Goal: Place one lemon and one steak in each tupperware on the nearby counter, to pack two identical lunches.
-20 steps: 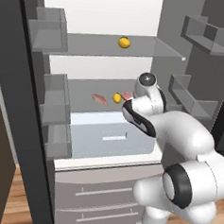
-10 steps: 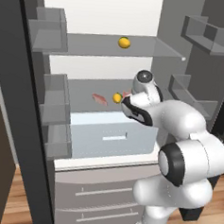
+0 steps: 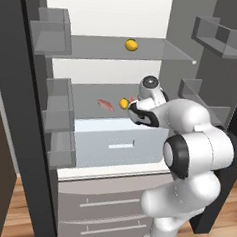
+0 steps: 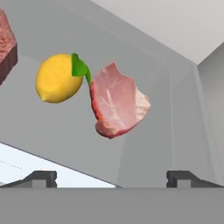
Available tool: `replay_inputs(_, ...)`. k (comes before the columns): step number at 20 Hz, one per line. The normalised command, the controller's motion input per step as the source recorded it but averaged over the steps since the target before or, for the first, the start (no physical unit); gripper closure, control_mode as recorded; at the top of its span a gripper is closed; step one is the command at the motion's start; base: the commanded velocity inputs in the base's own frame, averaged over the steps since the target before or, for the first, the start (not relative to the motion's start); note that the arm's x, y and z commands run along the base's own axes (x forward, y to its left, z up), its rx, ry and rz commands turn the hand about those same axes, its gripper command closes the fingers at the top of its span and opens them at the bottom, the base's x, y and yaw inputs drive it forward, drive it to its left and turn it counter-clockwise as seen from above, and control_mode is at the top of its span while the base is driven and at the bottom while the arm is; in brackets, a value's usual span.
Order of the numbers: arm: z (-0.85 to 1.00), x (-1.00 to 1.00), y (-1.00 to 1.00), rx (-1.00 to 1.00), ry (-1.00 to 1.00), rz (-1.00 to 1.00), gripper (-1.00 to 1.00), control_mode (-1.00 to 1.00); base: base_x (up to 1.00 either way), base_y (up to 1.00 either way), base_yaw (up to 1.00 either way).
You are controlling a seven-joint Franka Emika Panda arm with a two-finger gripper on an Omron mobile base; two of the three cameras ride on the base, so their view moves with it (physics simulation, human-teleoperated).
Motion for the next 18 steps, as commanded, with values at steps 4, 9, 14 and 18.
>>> replay_inputs(4, -0.18, 0.27, 0.0, 0.0, 0.0, 0.0, -1.0, -1.0, 0.0, 0.0, 0.0)
replay_inputs(9, -0.18, 0.34, 0.0, 0.0, 0.0, 0.0, -1.0, -1.0, 0.0, 0.0, 0.0)
replay_inputs(14, -0.19, 0.46, 0.0, 0.0, 0.0, 0.0, -1.0, -1.0, 0.0, 0.0, 0.0)
replay_inputs(18, -0.15, 0.52, 0.0, 0.0, 0.0, 0.0, -1.0, -1.0, 0.0, 0.0, 0.0)
